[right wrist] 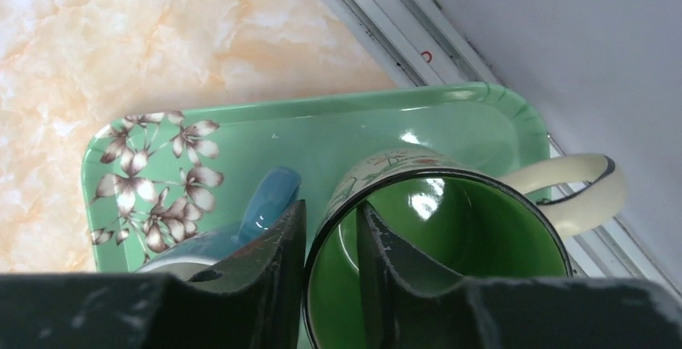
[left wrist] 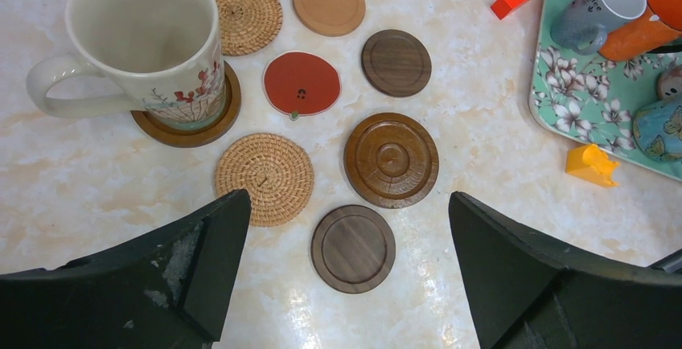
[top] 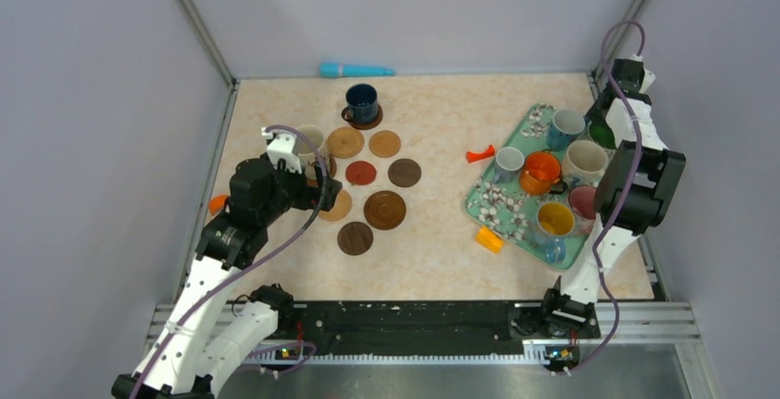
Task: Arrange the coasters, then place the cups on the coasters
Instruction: Pick up the cup from the tray.
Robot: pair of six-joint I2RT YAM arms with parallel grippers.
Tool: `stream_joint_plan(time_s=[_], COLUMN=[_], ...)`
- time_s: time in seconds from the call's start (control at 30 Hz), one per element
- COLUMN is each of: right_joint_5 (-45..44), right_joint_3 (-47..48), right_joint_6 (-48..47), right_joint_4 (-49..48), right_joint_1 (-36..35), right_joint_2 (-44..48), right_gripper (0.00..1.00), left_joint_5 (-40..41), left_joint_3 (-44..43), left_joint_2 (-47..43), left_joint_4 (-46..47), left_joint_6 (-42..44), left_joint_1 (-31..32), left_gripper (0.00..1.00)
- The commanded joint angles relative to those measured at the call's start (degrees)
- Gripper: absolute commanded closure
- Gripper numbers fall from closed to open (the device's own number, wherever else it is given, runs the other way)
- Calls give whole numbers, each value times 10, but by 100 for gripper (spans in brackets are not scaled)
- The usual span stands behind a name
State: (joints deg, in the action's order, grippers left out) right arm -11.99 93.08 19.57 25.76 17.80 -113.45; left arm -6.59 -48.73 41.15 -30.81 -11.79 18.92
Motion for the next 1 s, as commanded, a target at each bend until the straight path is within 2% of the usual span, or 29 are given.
stream_joint_plan(time_s=[0.0,0.23,0.67,0.97], right_joint_5=[-34,-47,-48,-65], right_joint_3=[6,19,40,60], right_joint_6=[4,-12,-55,-101], right_joint_4=[-21,-10,8,4], right_joint_1=[5,4,-4,-36], right_joint_2=[6,29,86,117], right_gripper=[76,100,100,100], left_joint_5=[4,0,3,9], left_joint_3=[-2,-2,-2,-2], left_joint_2=[-2,-4,-5,-8], left_joint_4=[22,23,20,17], left_joint_6=[8,8,6,6], left_joint_1=[2,2,2,2], left_gripper=[1,1,1,1])
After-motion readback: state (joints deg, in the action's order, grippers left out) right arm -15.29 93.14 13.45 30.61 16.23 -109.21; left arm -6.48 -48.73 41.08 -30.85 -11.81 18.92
